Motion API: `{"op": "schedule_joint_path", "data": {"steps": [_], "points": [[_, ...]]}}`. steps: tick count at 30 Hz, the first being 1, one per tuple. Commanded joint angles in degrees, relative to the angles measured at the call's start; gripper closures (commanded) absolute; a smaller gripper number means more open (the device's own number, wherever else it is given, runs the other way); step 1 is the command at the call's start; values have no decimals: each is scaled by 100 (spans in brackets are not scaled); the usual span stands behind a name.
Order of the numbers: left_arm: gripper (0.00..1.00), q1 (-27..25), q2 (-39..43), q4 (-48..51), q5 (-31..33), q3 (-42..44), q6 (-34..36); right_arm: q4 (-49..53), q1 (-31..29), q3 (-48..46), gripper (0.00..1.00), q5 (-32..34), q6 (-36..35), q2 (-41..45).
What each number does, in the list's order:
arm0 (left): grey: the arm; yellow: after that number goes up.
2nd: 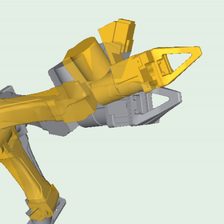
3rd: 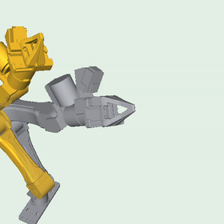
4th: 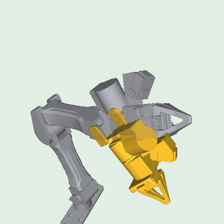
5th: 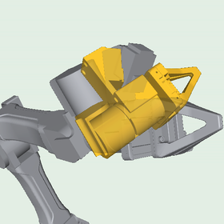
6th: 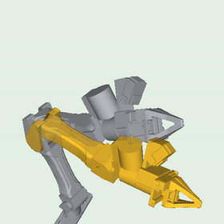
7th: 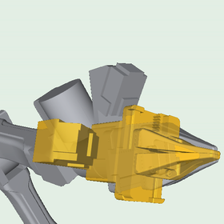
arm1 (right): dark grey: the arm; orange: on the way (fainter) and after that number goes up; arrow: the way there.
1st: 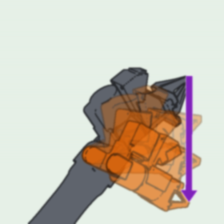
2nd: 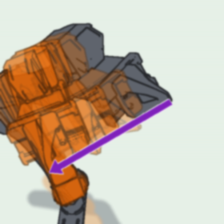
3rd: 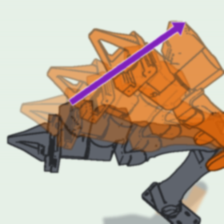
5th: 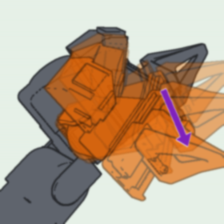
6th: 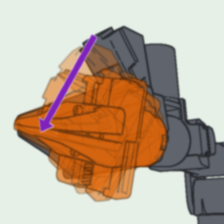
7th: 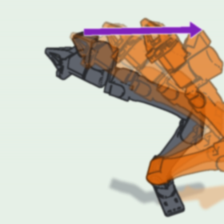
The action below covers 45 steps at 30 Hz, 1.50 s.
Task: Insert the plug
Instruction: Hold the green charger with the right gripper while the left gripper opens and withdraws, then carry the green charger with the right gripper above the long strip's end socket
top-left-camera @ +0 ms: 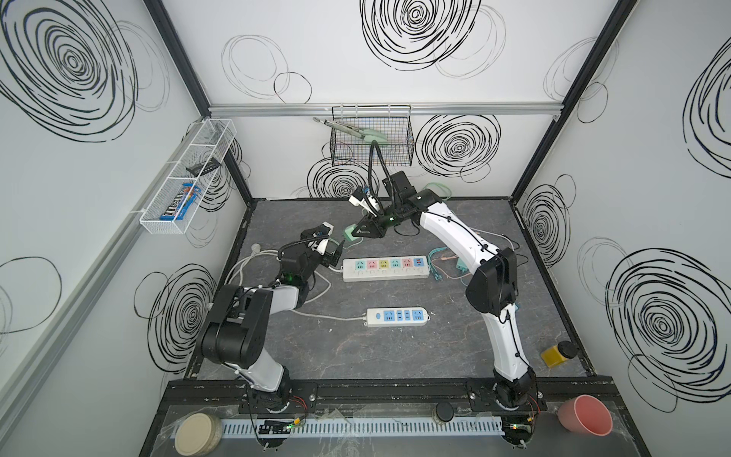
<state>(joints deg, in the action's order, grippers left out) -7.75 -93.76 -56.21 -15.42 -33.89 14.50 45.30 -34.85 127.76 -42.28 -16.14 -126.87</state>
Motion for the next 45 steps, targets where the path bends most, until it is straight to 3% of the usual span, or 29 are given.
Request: {"op": "schedule_joint_path", "data": {"steps": [1,6,16,24,32,36,39,45], "points": [[4,19,-165,-754,-95,-210,-173,407,13,91,100,-323,-571,127],[4,-52,-384,-735,-1065,-305,160,386,9,82,100,-353,-624,202],[4,-66,-685,-22,-1884,-862,715,812,4,-77,100,-653,-1422,567],[1,-130,-922,409,-1991,-1313,1037,1004,-79,-112,100,-903,-1896,698],[15,-35,-1110,-76,-2309,-1542,574,1183,-83,-147,100,-901,-2046,710],[6,10,-911,-246,-2642,-1333,342,1130,-74,-149,100,-777,-2006,703],[6,144,-675,-339,-2838,-990,330,1053,-66,-138,100,-723,-1951,715],[7,-271,-511,973,-2530,-1211,1357,1007,-74,-111,100,-913,-2013,781]]}}
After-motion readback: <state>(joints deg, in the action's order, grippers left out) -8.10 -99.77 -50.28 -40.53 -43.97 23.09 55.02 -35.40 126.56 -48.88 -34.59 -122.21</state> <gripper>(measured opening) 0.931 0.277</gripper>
